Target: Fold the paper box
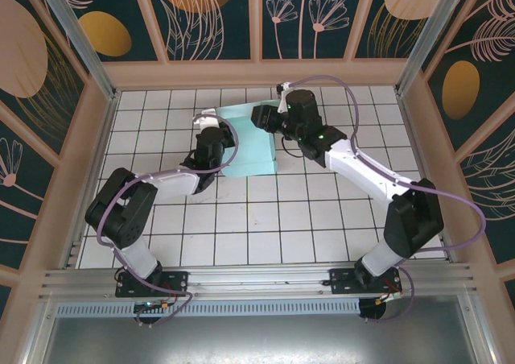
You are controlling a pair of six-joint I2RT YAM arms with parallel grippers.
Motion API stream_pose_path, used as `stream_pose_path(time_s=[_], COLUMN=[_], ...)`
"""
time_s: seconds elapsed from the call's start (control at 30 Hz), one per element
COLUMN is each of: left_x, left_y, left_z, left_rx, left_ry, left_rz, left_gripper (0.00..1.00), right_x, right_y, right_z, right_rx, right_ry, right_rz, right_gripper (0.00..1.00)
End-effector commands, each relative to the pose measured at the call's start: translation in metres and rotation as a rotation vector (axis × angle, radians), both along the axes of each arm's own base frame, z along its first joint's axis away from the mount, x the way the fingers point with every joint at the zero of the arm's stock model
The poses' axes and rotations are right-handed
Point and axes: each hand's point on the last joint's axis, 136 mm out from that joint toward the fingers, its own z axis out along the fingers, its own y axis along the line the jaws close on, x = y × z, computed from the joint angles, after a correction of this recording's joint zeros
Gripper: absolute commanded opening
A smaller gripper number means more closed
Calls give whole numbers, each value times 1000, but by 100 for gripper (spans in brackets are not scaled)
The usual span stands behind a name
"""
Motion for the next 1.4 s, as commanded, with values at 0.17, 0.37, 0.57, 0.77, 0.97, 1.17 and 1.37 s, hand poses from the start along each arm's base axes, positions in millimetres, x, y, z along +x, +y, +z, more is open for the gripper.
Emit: stream_pose_path(time_s=[0.17,0.37,0.57,0.77,0.97,1.17,1.37], left_x=[-1,-3,0,-1,1,2,1], left_y=[-4,-2,-1,7,10,7,4], left_z=[15,14,17,18,35,40,38], left_rx=[-14,-11,-11,-17,-4,-17,-29], left_ry=[-40,-36,-30,-45,-101,-107,-106], left_rz=[-21,-12,-5,39,64,47,30], left_gripper=[0,0,0,0,0,0,0], right_x=[7,5,-11,-20,0,18,25], right_y=[7,6,-25,-40,-20,-12,-2], right_z=[17,32,75,102,87,52,21], right_rx=[88,130,163,120,84,91,79], right_ry=[20,-21,-178,-243,-170,-46,39], right_rz=[15,25,-52,-76,-29,-11,23], right_gripper=[42,43,51,53,51,45,38])
